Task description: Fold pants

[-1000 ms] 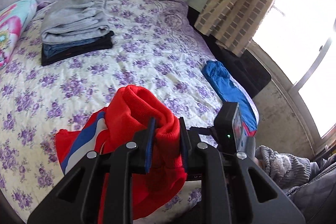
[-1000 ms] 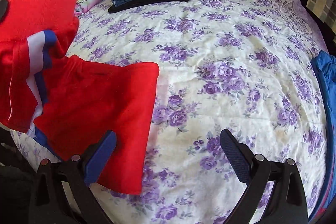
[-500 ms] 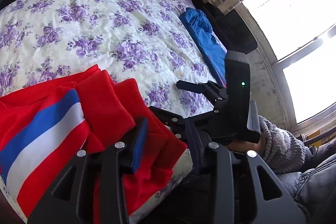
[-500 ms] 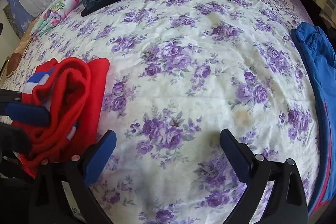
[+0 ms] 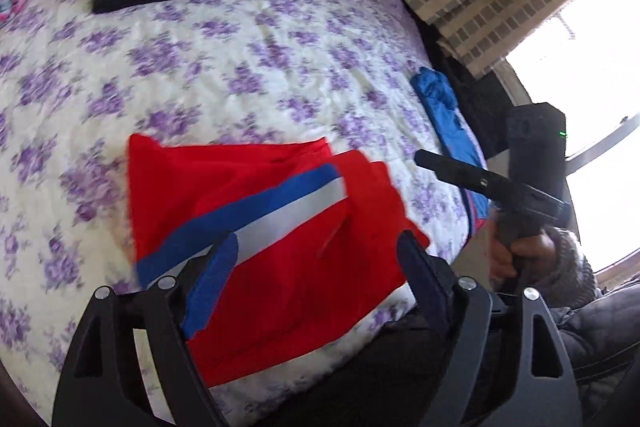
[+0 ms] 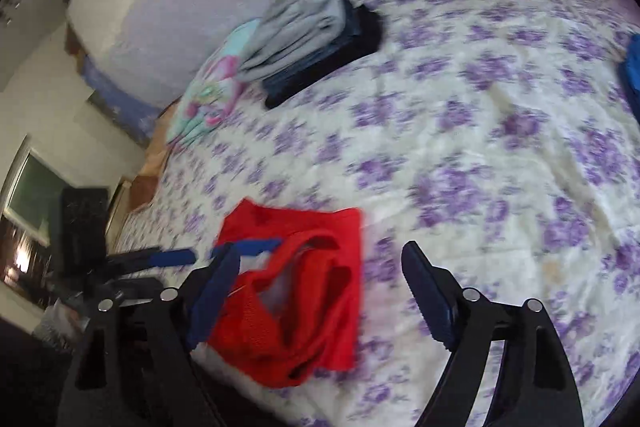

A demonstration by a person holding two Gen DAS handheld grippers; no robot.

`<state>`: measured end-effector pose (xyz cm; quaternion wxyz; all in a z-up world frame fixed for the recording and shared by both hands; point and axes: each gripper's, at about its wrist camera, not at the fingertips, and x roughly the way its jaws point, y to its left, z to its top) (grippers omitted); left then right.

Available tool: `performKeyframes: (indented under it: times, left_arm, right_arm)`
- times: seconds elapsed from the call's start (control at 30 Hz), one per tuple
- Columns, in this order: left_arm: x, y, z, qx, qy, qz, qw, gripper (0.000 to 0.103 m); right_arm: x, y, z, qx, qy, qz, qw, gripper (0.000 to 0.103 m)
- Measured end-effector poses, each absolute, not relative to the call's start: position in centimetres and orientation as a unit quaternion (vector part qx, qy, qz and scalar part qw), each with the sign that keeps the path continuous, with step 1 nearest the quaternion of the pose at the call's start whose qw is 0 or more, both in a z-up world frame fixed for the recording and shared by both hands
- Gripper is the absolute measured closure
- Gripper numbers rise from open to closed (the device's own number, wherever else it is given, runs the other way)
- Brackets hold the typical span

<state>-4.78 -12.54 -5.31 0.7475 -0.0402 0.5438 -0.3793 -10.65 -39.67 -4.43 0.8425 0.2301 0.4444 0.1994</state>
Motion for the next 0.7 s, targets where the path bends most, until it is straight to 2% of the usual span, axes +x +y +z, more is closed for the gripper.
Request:
performKeyframes:
  times: [0.13, 0.2, 0.37, 0.47, 0.57, 0.63, 0.7]
  left_arm:
    - [-4.8, -9.5, -6.8, -0.055, 0.564, -0.347, 0.747, 0.024]
    - [-4.6, -8.7, -7.7, -0.058, 0.577, -0.339, 0.741, 0.023]
    - [-4.0, -8.0, -10.5, -0.059, 0.626, -0.331, 0.703, 0.021]
    - [-3.8, -7.7, -11.4, -0.059, 0.643, -0.327, 0.689, 0.021]
    - [-3.8, -7.4, -11.6, -0.062, 0.645, -0.332, 0.686, 0.020]
    - [-3.7, -7.4, -11.8, -0.062, 0.647, -0.333, 0.683, 0.020]
    - [-3.6, -7.4, -11.8, -0.061, 0.649, -0.334, 0.681, 0.020]
  right_arm:
    - [-11.2, -35.9, -5.0, 0.197, 0.469, 0.231, 0.829, 0.047]
    - [-10.9, -35.3, -5.6, 0.201, 0.481, 0.221, 0.824, 0.062]
    - [-9.9, -34.6, -7.1, 0.188, 0.507, 0.207, 0.816, 0.083]
    - [-10.7, -34.5, -6.4, 0.167, 0.511, 0.200, 0.820, 0.085]
    - [-11.8, -36.0, -8.2, 0.170, 0.552, 0.161, 0.800, 0.088]
    - [-12.5, -37.3, -9.5, 0.200, 0.568, 0.131, 0.788, 0.084]
    - [-13.5, -38.7, -8.7, 0.264, 0.541, 0.135, 0.787, 0.076]
